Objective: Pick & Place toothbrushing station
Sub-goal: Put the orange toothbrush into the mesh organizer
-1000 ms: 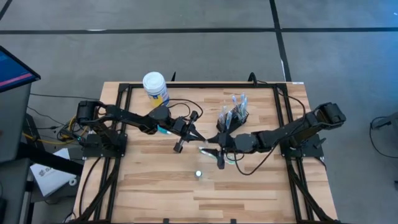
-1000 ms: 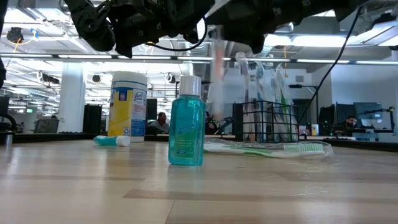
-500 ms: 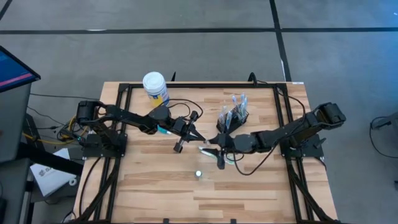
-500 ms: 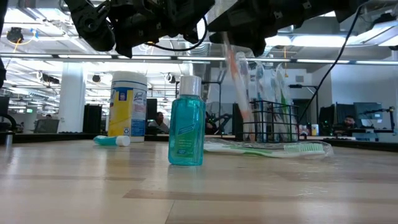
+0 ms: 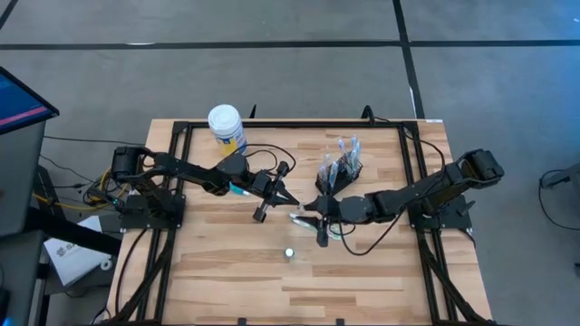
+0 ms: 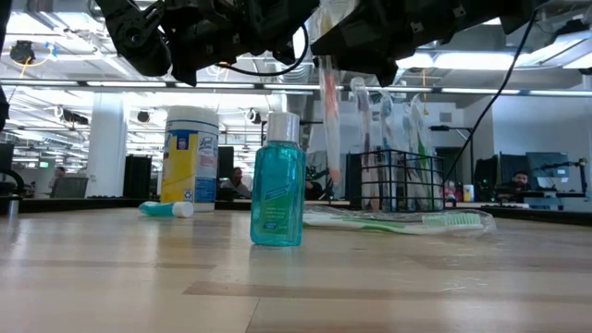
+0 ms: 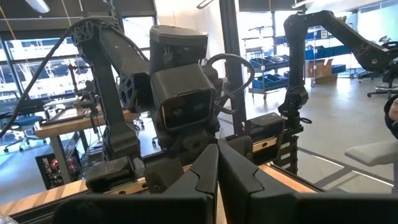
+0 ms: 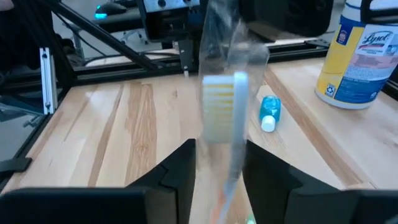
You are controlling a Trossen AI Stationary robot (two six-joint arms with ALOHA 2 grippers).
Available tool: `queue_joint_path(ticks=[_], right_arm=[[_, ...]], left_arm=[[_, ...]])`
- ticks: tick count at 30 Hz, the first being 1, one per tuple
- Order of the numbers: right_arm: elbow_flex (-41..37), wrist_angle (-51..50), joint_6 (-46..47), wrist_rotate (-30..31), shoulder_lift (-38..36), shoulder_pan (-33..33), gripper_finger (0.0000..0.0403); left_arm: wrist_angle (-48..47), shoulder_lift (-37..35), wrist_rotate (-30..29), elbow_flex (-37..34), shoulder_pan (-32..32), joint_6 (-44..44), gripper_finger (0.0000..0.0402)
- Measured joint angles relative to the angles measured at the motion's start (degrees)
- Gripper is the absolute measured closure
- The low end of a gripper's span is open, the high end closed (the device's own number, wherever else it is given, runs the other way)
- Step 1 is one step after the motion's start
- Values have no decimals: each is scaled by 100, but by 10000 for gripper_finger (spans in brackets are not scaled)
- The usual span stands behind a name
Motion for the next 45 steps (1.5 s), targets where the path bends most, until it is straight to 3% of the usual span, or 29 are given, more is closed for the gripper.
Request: queue_joint_path(ticks=[7,20,28,38,45], right_arm=[[0,24,-141,11,0,-25,387],[0,64,-217,164,0,-53,398],[0,48,-262,204,-6,-51,398],[-9,-527,-280,1186,-539,55,398],[-163,-1615,16,2919,-1360,665,398]], left_arm=[[0,0,-2,0,0,0,401],[12,0,-236,0,0,-44,386],[0,-132,-189,-67,16,-41,315],[13,-918,-230,-731,126,78,260],[17,-749,-301,-743,125,143,262]])
